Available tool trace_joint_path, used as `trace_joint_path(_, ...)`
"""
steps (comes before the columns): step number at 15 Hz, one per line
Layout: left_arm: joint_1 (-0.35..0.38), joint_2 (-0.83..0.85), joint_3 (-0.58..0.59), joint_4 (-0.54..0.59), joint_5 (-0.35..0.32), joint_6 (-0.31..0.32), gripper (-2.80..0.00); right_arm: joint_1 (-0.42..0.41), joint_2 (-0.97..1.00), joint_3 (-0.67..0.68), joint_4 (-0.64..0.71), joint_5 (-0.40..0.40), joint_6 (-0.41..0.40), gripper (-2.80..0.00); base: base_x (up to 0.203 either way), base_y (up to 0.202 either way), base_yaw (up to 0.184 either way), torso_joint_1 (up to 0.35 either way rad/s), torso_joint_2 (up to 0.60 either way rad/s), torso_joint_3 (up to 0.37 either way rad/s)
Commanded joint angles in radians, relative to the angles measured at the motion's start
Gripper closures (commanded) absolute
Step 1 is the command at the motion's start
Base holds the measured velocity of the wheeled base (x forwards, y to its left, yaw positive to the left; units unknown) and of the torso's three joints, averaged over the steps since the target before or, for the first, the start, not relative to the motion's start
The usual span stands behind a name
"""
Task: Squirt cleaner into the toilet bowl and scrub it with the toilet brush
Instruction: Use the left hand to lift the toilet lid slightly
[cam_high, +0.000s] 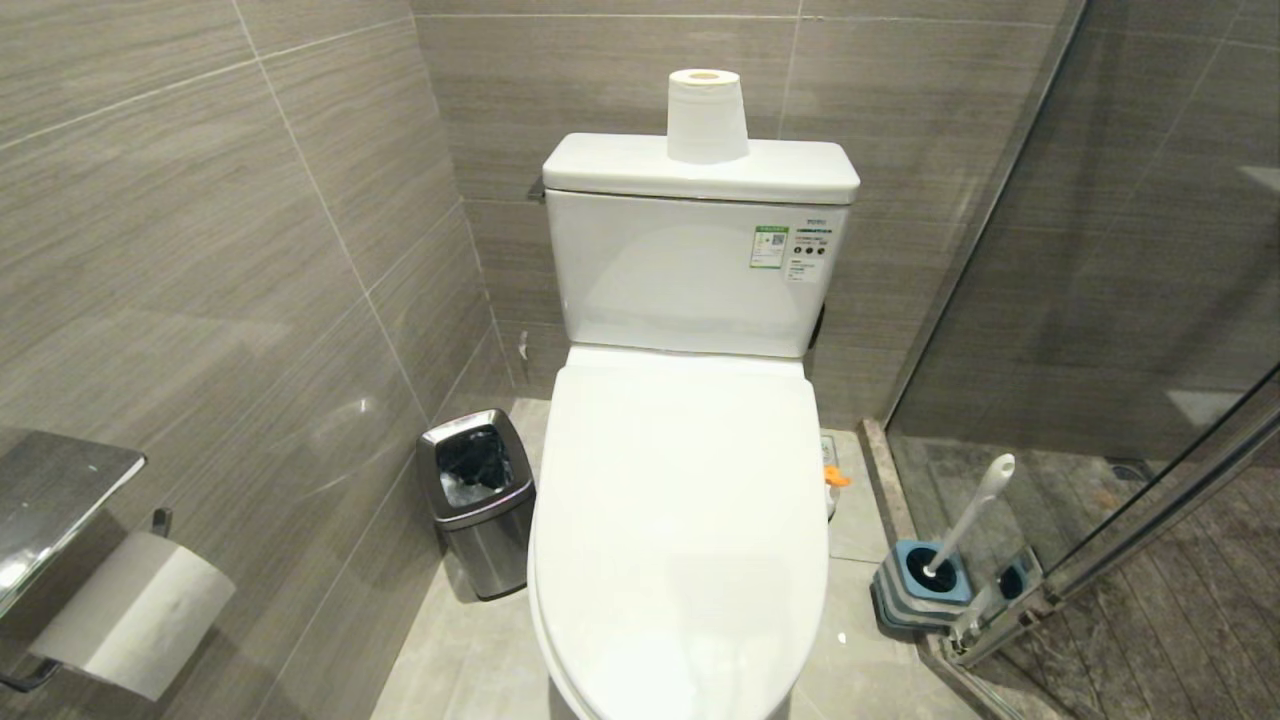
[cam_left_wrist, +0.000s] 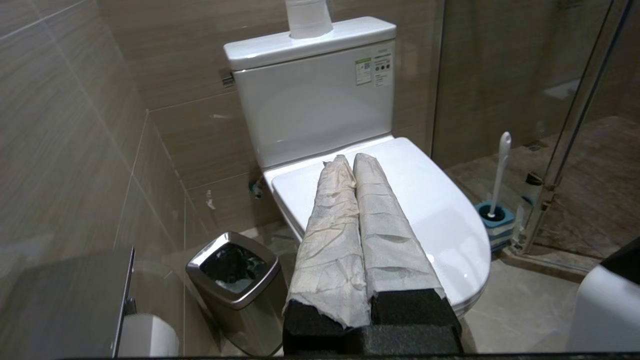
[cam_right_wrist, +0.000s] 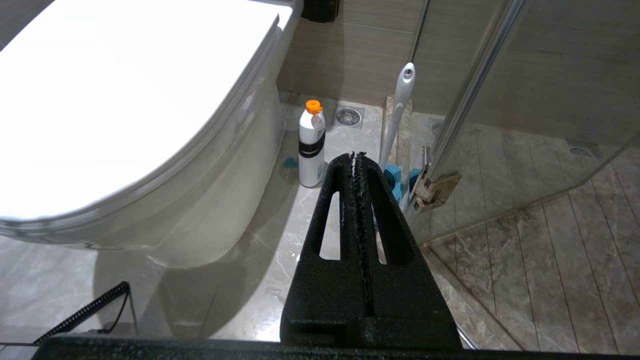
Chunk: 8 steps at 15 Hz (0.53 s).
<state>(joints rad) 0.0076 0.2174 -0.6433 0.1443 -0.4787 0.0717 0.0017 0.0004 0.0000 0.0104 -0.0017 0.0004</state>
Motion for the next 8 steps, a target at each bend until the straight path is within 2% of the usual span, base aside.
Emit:
trace_joint_path(1,-0.001,0.164,-0.092,0.0,-0.027,-0.004,0.0,0.0,0.0,0.002,0.0,0.0,0.0,0.0,0.0,0.0,0.0,0.0,0.0,0.0)
trace_joint_path(5,-0.023,0.416,-0.199,0.007,-0.07,-0.043,0.0,0.0,-0.001,0.002,0.0,0.0,-0.001,0.0,0.0,0.0,0.0,0.0,0.0,0.0)
trace_joint_path(6,-0.042,0.479,-0.219,0.007,-0.075,-0.061,0.0,0.0,-0.001,0.002,0.0,0.0,-0.002,0.0,0.0,0.0,0.0,0.0,0.0,0.0)
trace_joint_path(8,-0.13,0.6,-0.245,0.008,-0.075,-0.114,0.0,0.0,0.0,0.002,0.0,0.0,-0.002,0.0,0.0,0.0,0.0,0.0,0.0,0.0)
